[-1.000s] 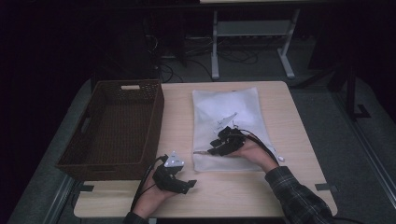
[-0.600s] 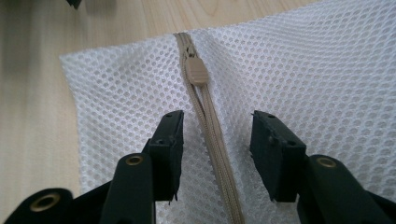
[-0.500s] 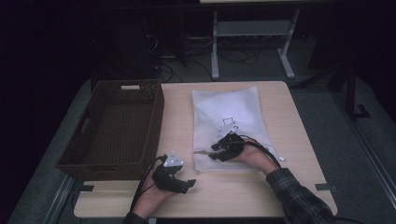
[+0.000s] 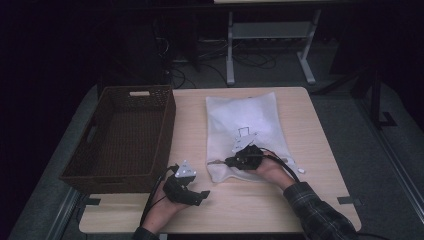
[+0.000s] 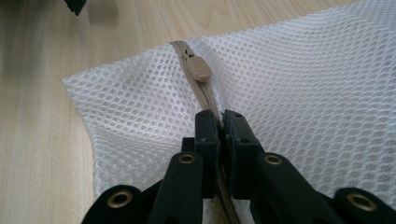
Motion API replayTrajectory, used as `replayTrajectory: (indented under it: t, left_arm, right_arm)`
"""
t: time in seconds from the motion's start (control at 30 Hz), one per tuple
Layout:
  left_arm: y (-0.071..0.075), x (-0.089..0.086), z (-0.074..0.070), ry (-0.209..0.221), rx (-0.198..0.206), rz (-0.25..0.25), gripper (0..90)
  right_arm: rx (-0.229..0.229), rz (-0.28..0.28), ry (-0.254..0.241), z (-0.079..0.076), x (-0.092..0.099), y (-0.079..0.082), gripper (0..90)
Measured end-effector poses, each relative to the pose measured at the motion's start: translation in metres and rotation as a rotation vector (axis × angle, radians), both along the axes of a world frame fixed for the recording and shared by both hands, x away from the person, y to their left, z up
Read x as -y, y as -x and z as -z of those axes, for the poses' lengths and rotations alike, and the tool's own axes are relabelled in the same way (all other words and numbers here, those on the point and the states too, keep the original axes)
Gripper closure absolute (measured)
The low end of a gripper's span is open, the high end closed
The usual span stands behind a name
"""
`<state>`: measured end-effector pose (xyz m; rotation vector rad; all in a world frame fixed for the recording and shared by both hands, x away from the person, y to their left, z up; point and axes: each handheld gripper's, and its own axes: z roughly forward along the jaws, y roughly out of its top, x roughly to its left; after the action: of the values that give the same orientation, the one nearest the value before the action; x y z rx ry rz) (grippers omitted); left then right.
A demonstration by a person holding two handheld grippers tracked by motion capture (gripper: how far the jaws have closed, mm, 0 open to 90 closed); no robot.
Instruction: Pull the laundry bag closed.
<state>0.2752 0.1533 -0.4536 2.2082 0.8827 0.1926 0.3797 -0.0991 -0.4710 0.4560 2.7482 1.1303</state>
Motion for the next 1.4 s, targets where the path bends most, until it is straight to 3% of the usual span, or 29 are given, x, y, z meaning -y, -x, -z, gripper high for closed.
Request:
replayTrajectory:
  t: [0.07,0.2,0.47,0.67,1.0,1.17,1.4]
  left_arm:
    - [-0.002,0.0,-0.003,0.023,0.003,-0.011,23.0]
    - [-0.009,0.004,-0.011,0.049,0.012,-0.023,23.6]
    - [-0.033,0.017,-0.024,0.086,0.024,-0.046,26.3]
    - [-0.052,0.027,-0.021,0.09,0.006,-0.054,29.1]
    - [-0.065,0.037,-0.009,0.101,-0.049,-0.03,34.5]
    - [-0.071,0.036,-0.006,0.16,-0.057,0.006,45.9]
    - [-0.077,0.031,-0.005,0.203,-0.072,0.036,61.9]
  right_arm:
    - [-0.012,0.009,-0.005,-0.001,0.001,-0.001,85.0]
    - [-0.05,0.021,-0.063,-0.007,0.008,-0.003,85.2]
    - [-0.031,0.026,-0.108,-0.022,0.023,0.005,85.2]
    - [-0.024,0.032,-0.133,-0.026,0.032,0.009,85.3]
    - [-0.025,0.045,-0.176,-0.031,0.041,0.01,85.5]
    - [-0.028,0.047,-0.191,-0.031,0.043,0.01,85.5]
    - [-0.044,0.051,-0.194,-0.03,0.045,0.01,85.4]
